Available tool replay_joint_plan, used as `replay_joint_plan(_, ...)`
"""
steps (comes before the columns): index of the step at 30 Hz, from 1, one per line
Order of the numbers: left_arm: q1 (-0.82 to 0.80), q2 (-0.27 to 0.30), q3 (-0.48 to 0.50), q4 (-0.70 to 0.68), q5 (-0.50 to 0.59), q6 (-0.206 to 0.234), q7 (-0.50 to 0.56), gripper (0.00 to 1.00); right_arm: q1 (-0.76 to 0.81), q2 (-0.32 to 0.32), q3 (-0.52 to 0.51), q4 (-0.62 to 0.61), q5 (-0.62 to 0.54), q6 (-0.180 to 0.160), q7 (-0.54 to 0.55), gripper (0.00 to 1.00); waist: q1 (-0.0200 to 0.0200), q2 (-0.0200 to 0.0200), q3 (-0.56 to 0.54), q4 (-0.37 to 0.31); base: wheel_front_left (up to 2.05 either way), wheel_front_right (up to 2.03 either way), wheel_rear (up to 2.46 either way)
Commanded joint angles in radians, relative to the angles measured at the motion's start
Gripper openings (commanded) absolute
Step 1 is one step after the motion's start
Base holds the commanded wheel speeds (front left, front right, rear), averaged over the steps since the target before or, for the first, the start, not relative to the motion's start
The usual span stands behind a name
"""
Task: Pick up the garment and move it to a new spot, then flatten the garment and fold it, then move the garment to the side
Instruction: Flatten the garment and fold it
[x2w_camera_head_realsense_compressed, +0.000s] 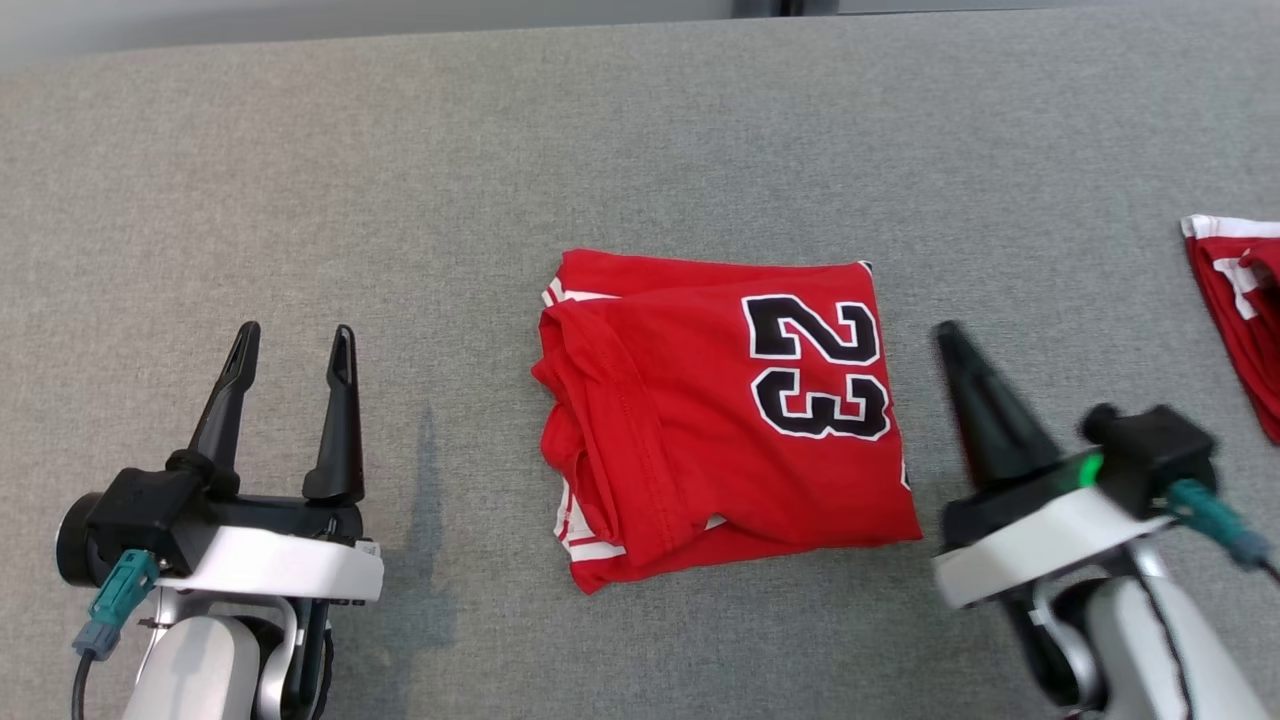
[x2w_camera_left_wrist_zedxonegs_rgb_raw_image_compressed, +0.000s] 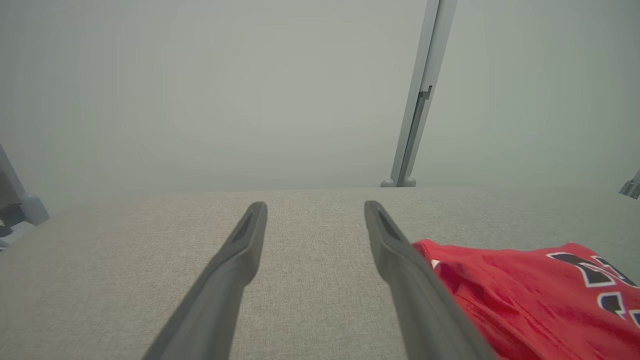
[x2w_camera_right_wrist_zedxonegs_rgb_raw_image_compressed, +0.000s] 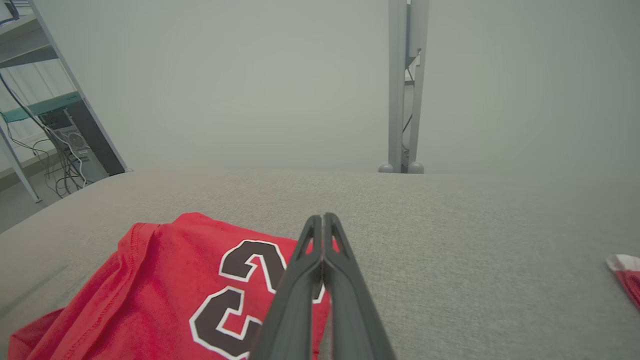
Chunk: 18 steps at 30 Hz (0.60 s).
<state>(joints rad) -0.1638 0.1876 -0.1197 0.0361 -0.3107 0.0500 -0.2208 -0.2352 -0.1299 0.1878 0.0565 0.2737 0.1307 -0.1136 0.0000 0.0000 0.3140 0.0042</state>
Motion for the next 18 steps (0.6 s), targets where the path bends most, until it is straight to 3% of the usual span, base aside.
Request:
replay_joint_plan(1, -0.012, 0.001, 0.000, -0.004, -0.002, 0.006, -0.004, 1.00, -0.016, 0.001, 0.034, 0.012, 0.010, 0.000, 0.004, 0.00, 0.0000, 0.0000, 0.009, 0.008, 0.00, 0.00, 0.00)
replay_joint_plan(7, -0.032, -0.008, -0.016, 0.002, -0.005, 0.001, -0.008, 1.00, -0.064, 0.014, 0.257, 0.097, 0.049, 0.000, 0.007, 0.00, 0.0000, 0.0000, 0.035, 0.040, 0.00, 0.00, 0.00)
replay_joint_plan(13, -0.051, -0.021, -0.023, 0.020, -0.011, -0.001, -0.016, 1.00, -0.104, 0.022, 0.368, 0.209, 0.085, 0.000, -0.001, 0.00, 0.0000, 0.0000, 0.050, 0.059, 0.00, 0.00, 0.00)
replay_joint_plan(18, -0.053, -0.025, -0.023, 0.033, -0.019, -0.005, -0.023, 1.00, -0.133, 0.018, 0.463, 0.231, 0.100, 0.000, -0.007, 0.00, 0.0000, 0.0000, 0.054, 0.063, 0.00, 0.00, 0.00)
